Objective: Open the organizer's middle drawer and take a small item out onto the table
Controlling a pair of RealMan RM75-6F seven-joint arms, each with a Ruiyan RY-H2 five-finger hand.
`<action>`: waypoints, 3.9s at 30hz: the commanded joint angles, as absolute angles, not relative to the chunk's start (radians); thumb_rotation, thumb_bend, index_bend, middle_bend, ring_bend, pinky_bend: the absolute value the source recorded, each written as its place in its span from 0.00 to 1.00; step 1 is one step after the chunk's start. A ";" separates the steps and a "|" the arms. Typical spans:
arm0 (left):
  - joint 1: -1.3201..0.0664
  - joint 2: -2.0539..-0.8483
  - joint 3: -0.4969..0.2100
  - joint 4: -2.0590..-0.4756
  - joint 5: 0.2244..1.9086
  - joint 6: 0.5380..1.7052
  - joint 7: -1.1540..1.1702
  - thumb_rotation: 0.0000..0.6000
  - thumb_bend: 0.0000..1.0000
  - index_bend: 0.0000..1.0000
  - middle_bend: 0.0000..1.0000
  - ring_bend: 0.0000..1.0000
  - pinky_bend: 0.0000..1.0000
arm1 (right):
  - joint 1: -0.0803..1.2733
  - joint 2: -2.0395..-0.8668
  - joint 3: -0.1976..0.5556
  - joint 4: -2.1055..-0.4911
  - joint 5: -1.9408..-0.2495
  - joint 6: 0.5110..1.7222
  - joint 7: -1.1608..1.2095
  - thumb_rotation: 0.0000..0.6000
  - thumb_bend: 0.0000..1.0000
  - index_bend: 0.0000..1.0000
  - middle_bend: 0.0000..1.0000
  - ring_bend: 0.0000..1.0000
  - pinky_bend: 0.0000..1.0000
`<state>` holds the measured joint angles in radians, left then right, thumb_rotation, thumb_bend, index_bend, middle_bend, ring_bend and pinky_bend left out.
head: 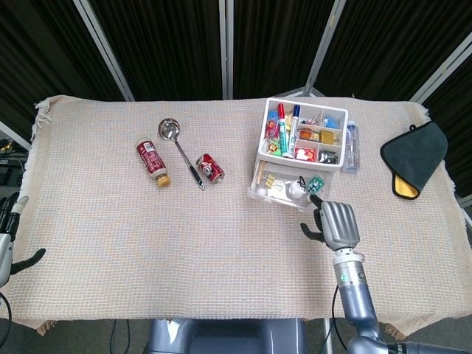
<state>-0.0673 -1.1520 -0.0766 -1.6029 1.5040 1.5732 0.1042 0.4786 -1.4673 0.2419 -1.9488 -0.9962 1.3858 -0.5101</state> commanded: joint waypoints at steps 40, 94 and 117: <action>-0.067 -1.144 -0.077 -1.607 1.503 1.570 0.087 1.00 0.02 0.00 0.00 0.00 0.00 | 0.442 -1.447 0.198 -2.045 -1.072 1.441 -0.570 1.00 0.20 0.53 0.70 0.77 0.66; -0.068 -1.138 -0.109 -1.591 1.447 1.564 0.063 1.00 0.02 0.00 0.00 0.00 0.00 | 0.733 -1.524 0.438 -1.810 -0.788 1.349 -0.840 1.00 0.11 0.53 1.00 1.00 0.67; -0.080 -1.144 -0.109 -1.587 1.435 1.540 0.068 1.00 0.02 0.00 0.00 0.00 0.00 | 0.778 -1.520 0.382 -1.719 -0.690 1.302 -0.823 1.00 0.21 0.51 1.00 1.00 0.67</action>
<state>-0.0798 -1.1437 -0.1095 -1.5870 1.4353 1.5401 0.0676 0.7773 -1.5216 0.3844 -1.7198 -0.6934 1.3019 -0.8208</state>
